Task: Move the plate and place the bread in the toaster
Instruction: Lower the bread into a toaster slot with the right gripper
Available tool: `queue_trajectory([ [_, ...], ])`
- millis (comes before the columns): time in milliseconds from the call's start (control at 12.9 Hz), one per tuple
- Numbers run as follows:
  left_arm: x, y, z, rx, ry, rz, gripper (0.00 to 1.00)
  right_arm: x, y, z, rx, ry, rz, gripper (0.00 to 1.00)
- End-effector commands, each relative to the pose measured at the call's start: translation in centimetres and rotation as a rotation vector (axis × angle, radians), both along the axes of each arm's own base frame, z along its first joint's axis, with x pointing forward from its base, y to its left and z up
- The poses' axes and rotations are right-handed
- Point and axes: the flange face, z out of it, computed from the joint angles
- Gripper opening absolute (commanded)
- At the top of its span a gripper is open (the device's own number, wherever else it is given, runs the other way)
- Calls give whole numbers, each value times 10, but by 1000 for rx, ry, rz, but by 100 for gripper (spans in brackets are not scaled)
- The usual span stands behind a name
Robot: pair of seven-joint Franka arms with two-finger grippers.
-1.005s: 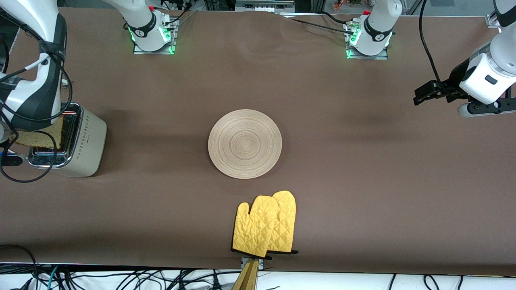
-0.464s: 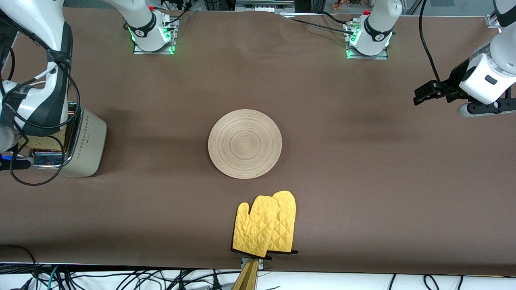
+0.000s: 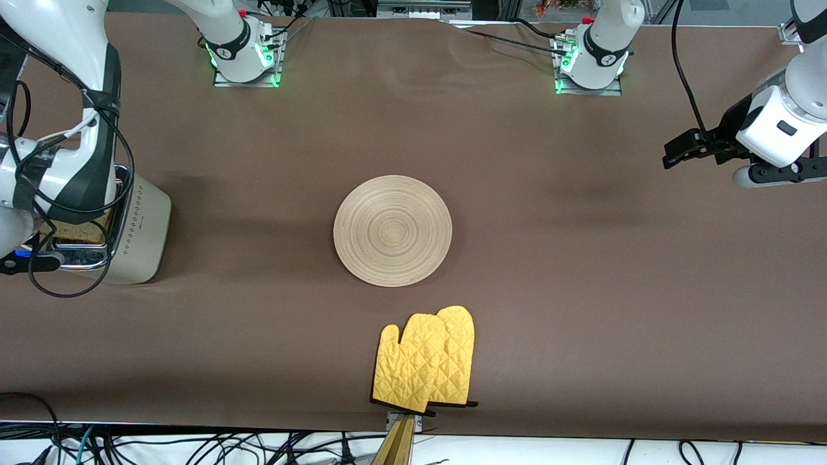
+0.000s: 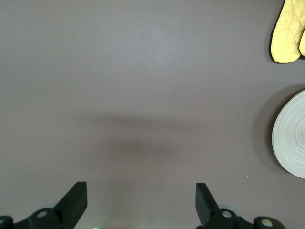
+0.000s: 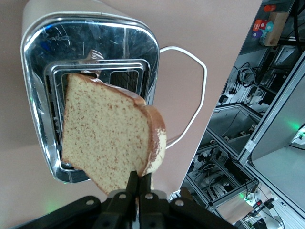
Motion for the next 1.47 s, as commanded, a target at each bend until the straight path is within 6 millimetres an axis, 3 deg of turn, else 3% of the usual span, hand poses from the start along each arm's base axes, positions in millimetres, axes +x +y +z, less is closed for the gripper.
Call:
queue_trajectory([
  [0, -4, 1, 2, -2, -10, -7, 100, -5, 3, 3, 16, 34, 22, 0],
  [928, -4, 1, 2, -2, -9, -6, 100, 6, -7, -6, 38, 54, 140, 0],
  [1160, -4, 1, 2, -2, -7, -6, 100, 10, 7, -17, 16, 47, 128, 0],
  [1392, -4, 1, 2, -2, -7, -6, 100, 9, 17, -12, -22, 6, 78, 0],
])
